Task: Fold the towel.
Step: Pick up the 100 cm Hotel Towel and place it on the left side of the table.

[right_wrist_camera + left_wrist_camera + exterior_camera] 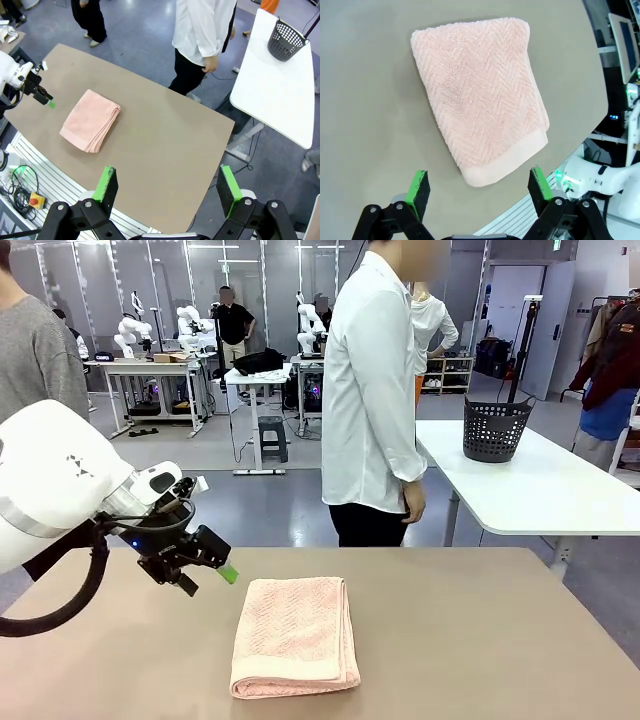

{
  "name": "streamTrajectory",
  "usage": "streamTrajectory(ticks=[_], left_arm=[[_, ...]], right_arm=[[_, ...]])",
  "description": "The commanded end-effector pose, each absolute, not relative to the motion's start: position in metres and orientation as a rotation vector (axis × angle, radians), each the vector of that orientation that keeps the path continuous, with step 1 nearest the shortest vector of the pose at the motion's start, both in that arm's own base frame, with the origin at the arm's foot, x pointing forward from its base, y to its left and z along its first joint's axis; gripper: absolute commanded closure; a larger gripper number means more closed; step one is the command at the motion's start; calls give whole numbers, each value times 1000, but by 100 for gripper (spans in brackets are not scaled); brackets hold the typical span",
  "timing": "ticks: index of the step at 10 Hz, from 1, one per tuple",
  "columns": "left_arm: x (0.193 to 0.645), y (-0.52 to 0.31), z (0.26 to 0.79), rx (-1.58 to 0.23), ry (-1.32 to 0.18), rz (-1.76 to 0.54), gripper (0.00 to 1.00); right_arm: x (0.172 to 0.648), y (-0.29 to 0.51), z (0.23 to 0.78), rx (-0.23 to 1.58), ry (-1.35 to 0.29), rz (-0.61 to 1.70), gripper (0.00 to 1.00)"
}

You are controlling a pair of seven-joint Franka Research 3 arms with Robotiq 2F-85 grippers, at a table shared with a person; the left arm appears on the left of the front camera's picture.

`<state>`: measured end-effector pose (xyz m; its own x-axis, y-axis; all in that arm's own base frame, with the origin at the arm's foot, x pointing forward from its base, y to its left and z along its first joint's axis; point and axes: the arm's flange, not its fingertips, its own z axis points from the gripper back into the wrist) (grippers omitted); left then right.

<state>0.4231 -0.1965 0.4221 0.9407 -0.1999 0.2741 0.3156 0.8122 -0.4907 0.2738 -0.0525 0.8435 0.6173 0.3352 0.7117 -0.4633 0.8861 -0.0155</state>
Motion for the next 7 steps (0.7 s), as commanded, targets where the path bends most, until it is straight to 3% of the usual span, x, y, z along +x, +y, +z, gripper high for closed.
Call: streamTrajectory(ticks=[1,7], left_arm=[[439,-199,399,-669,-276,-236,0],[463,-203,329,-797,-308,-189,0]], right_arm=[[274,-53,843,180,-776,462,0],[274,-53,843,180,-776,462,0]])
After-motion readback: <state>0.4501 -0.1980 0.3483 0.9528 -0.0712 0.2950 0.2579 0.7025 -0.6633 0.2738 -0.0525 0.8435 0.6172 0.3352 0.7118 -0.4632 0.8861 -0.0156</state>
